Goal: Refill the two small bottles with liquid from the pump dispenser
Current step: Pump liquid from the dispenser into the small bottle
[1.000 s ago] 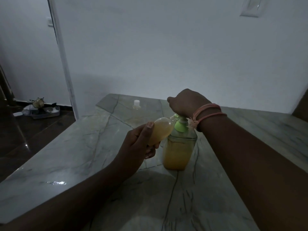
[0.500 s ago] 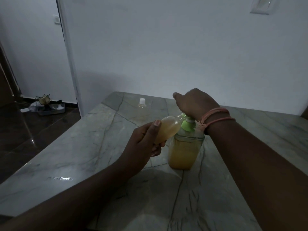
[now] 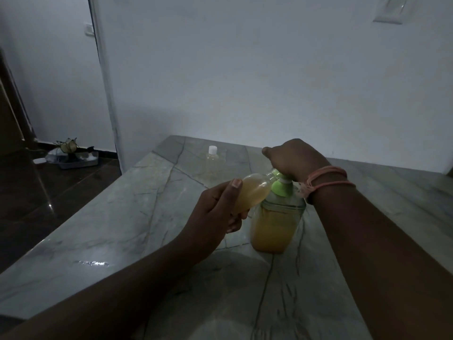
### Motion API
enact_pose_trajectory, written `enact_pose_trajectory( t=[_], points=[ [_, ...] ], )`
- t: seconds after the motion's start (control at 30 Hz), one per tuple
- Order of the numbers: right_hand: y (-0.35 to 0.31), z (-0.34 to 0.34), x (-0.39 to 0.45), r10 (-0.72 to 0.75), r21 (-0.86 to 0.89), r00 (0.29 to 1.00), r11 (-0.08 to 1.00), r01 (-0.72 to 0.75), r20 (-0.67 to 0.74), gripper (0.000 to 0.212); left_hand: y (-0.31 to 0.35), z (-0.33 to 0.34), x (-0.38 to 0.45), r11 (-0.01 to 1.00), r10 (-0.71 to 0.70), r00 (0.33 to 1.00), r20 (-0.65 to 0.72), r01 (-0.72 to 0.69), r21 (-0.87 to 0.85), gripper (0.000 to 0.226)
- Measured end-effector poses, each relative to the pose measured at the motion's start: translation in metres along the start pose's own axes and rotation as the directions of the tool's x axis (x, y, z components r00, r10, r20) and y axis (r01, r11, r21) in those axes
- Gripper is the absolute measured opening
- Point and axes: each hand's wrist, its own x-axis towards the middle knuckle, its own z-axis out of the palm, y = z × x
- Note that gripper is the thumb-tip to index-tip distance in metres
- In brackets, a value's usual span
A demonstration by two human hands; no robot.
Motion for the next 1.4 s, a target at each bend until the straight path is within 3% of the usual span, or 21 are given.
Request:
enact_pose_trajectory(
  t=[0.2,0.33,0.4,0.53,0.83,0.97,1.07,1.27,1.4],
  points=[
    [-0.005,-0.003,-0.004,-0.006,-0.071,1.000,0.997,0.007,0.024,0.038,0.002,0.001,-0.002,1.000,0.015,1.000,-0.002,-0.015,0.003,0.034],
    [-0.009,-0.005,-0.002,-0.013,-0.114,0.993,0.993,0.000,-0.120,0.036,0.002,0.002,-0.001,1.000,-0.001,1.000,-0.013,0.001,-0.005,0.037],
    [-0.006,-0.001,0.001,-0.012,-0.056,0.987,0.998,0.003,-0.161,0.036,0.000,0.001,0.000,1.000,-0.006,1.000,-0.018,0.006,-0.001,0.037],
    [-0.001,0.003,-0.001,0.057,0.065,0.995,0.997,-0.052,-0.083,0.031,-0.001,0.002,0.001,1.000,-0.002,1.000,-0.025,0.003,0.008,0.036],
    [-0.012,-0.005,-0.008,-0.048,-0.110,0.987,0.993,0.031,-0.152,0.024,0.001,0.004,-0.002,1.000,-0.004,0.999,-0.035,0.005,0.028,0.040],
    [-0.008,-0.003,-0.006,-0.013,-0.064,1.000,0.998,0.013,-0.010,0.021,-0.003,0.003,0.001,1.000,-0.012,0.999,-0.044,0.012,0.001,0.041],
    [-0.010,-0.005,-0.007,0.012,-0.039,1.000,0.999,-0.011,0.020,0.021,-0.002,0.003,0.000,1.000,-0.010,0.999,-0.046,0.010,0.000,0.041],
    [-0.009,-0.008,-0.009,-0.048,-0.076,0.982,0.996,0.035,-0.184,0.023,0.000,0.003,0.000,1.000,0.006,0.999,-0.042,-0.006,-0.007,0.037],
    [-0.005,-0.001,-0.006,0.001,0.027,0.997,1.000,0.001,-0.080,0.024,-0.001,0.003,0.001,1.000,-0.005,0.999,-0.046,0.005,0.007,0.039]
  ],
)
